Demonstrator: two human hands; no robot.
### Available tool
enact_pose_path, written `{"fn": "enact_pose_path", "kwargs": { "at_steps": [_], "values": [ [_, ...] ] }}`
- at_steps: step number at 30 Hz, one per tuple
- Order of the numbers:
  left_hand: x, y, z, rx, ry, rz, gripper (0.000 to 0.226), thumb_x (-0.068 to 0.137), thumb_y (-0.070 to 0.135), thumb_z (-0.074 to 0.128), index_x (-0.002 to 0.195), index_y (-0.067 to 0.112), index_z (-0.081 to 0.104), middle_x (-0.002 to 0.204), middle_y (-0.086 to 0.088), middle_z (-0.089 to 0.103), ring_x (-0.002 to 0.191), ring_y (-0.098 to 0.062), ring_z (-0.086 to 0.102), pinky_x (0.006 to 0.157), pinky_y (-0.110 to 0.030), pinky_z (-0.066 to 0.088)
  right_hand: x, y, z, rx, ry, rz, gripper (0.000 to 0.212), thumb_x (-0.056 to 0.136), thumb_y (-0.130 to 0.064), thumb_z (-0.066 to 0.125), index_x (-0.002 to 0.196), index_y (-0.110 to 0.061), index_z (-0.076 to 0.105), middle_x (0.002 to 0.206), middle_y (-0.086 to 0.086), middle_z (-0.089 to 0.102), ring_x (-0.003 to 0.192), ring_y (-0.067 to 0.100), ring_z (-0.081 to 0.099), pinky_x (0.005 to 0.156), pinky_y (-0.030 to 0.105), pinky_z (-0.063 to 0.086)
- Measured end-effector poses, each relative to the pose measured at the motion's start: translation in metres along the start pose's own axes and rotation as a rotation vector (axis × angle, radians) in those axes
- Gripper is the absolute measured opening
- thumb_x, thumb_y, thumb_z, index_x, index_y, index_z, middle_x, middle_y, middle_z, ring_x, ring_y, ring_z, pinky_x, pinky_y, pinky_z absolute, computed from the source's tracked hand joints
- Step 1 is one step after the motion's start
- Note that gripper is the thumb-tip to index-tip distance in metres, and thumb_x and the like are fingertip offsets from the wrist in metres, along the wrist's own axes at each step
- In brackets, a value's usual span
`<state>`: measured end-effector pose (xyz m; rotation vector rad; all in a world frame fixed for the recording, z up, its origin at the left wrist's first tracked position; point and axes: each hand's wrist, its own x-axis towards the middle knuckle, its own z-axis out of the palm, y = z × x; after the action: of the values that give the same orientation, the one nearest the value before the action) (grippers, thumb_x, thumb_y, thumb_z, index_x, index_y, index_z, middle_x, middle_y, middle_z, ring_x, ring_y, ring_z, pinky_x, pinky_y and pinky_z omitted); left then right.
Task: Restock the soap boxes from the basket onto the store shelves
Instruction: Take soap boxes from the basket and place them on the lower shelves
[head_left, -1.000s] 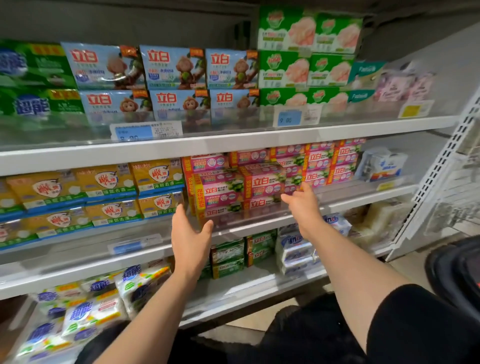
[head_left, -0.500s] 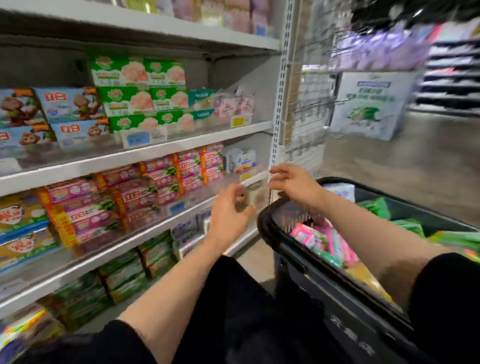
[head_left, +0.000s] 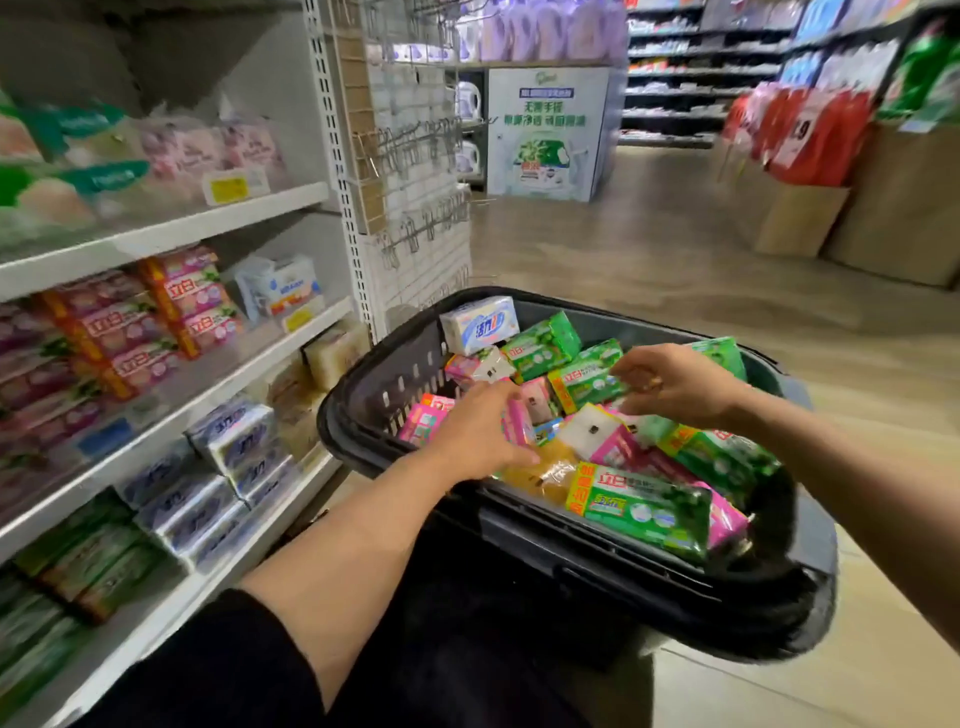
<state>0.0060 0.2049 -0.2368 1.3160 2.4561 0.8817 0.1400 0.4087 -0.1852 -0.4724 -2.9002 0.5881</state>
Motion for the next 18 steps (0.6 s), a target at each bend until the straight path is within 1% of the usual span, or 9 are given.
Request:
{"fn": "enact_pose_path", "kwargs": {
  "at_steps": [2,4,7,10,12,13,14,16,18],
  "values": [
    [0.009,0.020,0.012,-0.059,-0.095,0.062,0.075,0.066,0.027,0.089,0.129,0.010,0.052,0.128,-0.008,0.054,0.118,-0.021,0.052,0.100,-0.033,0.042,-0.021,0.017,-0.009,-0.097,-0.028,0.000,0.046,0.072,-0.016,0.082,0.113,-0.005,0.065,0.104,0.009,0.066,0.097,0.027,0.062,0.080,0.026,0.042],
    [0.013,0.039,0.025,-0.158,-0.238,0.092,0.073,0.068,0.033,0.087,0.129,0.015,0.052,0.128,-0.003,0.055,0.118,-0.015,0.053,0.103,-0.036,0.043,-0.040,0.032,-0.014,-0.156,-0.012,0.029,0.062,0.072,-0.021,0.082,0.127,-0.009,0.058,0.123,0.011,0.059,0.113,0.028,0.055,0.091,0.027,0.037],
    [0.018,0.053,0.042,-0.139,-0.448,0.129,0.067,0.070,0.043,0.084,0.126,0.021,0.055,0.123,0.005,0.057,0.115,-0.010,0.054,0.104,-0.034,0.043,-0.064,0.053,-0.013,-0.182,-0.054,0.161,0.079,0.074,-0.027,0.080,0.141,-0.014,0.040,0.135,0.010,0.050,0.121,0.025,0.050,0.092,0.023,0.035],
    [0.022,0.061,0.044,-0.106,-0.600,0.074,0.064,0.074,0.048,0.079,0.128,0.023,0.054,0.120,0.014,0.053,0.113,-0.005,0.049,0.099,-0.025,0.040,-0.078,0.070,-0.008,-0.240,-0.148,0.240,0.081,0.072,-0.029,0.081,0.140,-0.014,0.038,0.135,0.008,0.052,0.120,0.024,0.050,0.090,0.024,0.037],
    [0.024,0.060,0.043,-0.055,-0.643,0.036,0.069,0.074,0.055,0.075,0.131,0.024,0.053,0.121,0.013,0.050,0.112,-0.007,0.047,0.093,-0.023,0.038,-0.079,0.075,-0.005,-0.273,-0.114,0.220,0.083,0.071,-0.030,0.082,0.140,-0.012,0.039,0.133,0.011,0.053,0.120,0.026,0.050,0.092,0.029,0.038],
    [0.025,0.060,0.042,-0.041,-0.671,0.026,0.068,0.074,0.057,0.074,0.129,0.023,0.055,0.119,0.010,0.053,0.110,-0.009,0.050,0.091,-0.024,0.038,-0.077,0.077,-0.004,-0.288,-0.098,0.209,0.085,0.070,-0.031,0.082,0.140,-0.011,0.038,0.131,0.013,0.053,0.118,0.028,0.051,0.092,0.031,0.039],
    [0.025,0.059,0.043,-0.043,-0.704,0.029,0.067,0.072,0.059,0.075,0.124,0.020,0.060,0.113,0.006,0.059,0.105,-0.012,0.055,0.086,-0.025,0.040,-0.074,0.078,-0.003,-0.306,-0.093,0.198,0.087,0.069,-0.032,0.083,0.139,-0.011,0.037,0.129,0.014,0.054,0.116,0.029,0.051,0.089,0.032,0.040],
    [0.026,0.058,0.044,-0.063,-0.744,0.052,0.070,0.065,0.065,0.076,0.109,0.011,0.068,0.096,-0.005,0.067,0.086,-0.014,0.061,0.075,-0.030,0.041,-0.067,0.079,-0.002,-0.308,-0.099,0.192,0.085,0.065,-0.034,0.086,0.131,-0.011,0.038,0.122,0.015,0.057,0.109,0.031,0.054,0.084,0.034,0.042],
    [0.025,0.059,0.044,-0.074,-0.741,0.045,0.077,0.056,0.068,0.077,0.102,0.007,0.069,0.084,-0.004,0.065,0.075,-0.013,0.058,0.069,-0.031,0.039,-0.059,0.080,-0.006,-0.200,-0.105,0.206,0.077,0.060,-0.031,0.089,0.117,-0.013,0.040,0.117,0.011,0.057,0.105,0.030,0.055,0.083,0.035,0.045]
  ]
}}
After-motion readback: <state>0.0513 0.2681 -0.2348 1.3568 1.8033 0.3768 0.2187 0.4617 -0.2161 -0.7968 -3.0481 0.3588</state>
